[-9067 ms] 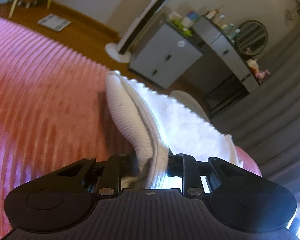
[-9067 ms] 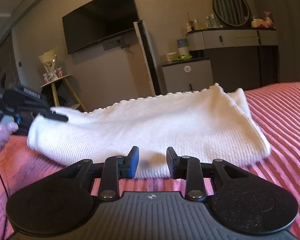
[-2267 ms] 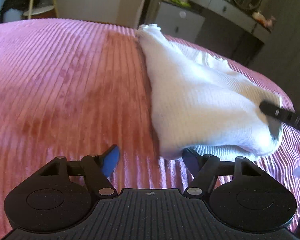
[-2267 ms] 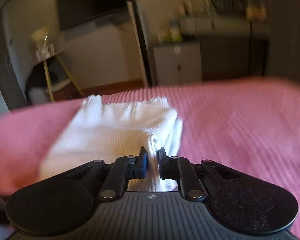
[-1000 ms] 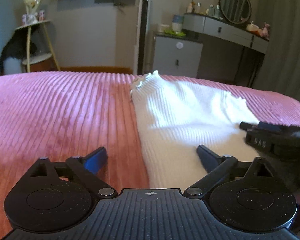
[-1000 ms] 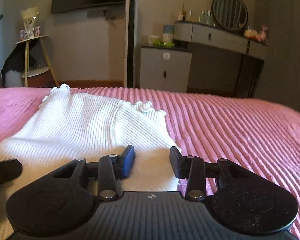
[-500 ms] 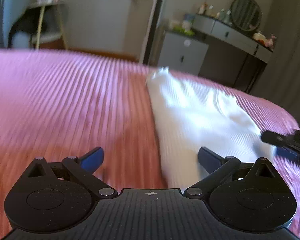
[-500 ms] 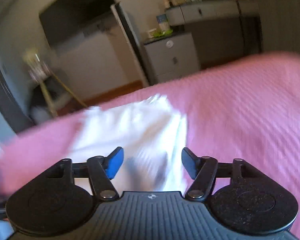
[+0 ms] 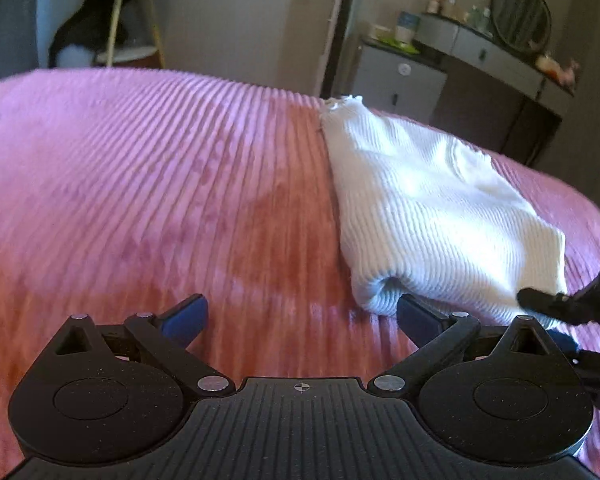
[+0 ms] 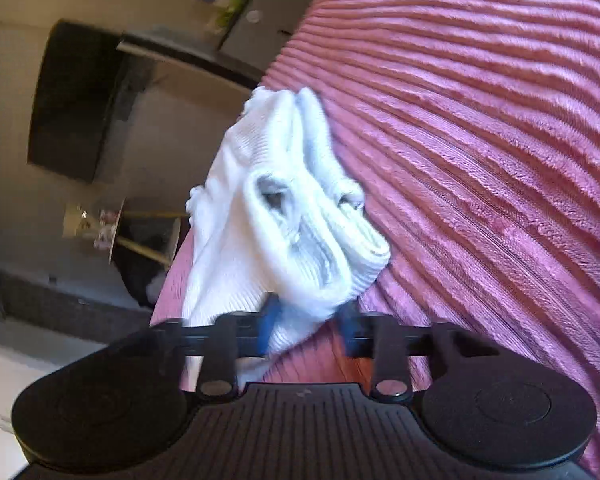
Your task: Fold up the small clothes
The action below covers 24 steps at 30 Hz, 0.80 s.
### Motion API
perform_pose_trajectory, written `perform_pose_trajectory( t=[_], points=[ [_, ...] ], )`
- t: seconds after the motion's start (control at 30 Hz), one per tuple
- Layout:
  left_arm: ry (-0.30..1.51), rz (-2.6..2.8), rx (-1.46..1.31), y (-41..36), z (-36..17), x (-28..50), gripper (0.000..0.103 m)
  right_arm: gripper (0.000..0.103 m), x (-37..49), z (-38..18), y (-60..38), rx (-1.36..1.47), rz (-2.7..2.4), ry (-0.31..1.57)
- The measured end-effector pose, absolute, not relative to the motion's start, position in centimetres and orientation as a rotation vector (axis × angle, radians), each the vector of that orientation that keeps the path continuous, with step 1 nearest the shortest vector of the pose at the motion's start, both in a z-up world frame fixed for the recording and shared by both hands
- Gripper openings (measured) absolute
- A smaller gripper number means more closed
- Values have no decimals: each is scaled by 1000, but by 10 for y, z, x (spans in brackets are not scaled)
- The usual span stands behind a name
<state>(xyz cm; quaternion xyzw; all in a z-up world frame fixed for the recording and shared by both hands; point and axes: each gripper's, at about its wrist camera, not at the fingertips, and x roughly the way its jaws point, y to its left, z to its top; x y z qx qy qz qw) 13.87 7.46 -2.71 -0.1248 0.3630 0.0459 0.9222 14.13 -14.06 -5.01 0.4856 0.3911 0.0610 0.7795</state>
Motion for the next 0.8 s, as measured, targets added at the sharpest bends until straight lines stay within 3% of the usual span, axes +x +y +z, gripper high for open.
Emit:
perform_pose_trajectory(
  t=[0.17, 0.27, 0.4, 0.5, 0.67, 0.77, 0.8],
  points=[
    [723, 116, -261, 79, -30, 142, 103, 13, 136, -4, -129, 738, 145, 667],
    [747, 117, -255, 77, -33, 144, 102, 13, 145, -13, -117, 523, 90, 721],
    [698, 136, -245, 79, -20, 131, 100, 16, 145, -32, -111, 474, 106, 797],
    [603, 171, -205, 77, -8, 122, 100, 36, 136, -8, -104, 361, 49, 740],
    [475, 165, -139, 62, 8, 120, 100, 36, 137, 30, -81, 144, 71, 567],
    [545, 106, -134, 56, 1, 143, 100, 33, 154, 29, -57, 17, 143, 567],
    [575, 99, -141, 55, -4, 150, 100, 26, 161, 22, -51, -14, 154, 581]
  ],
)
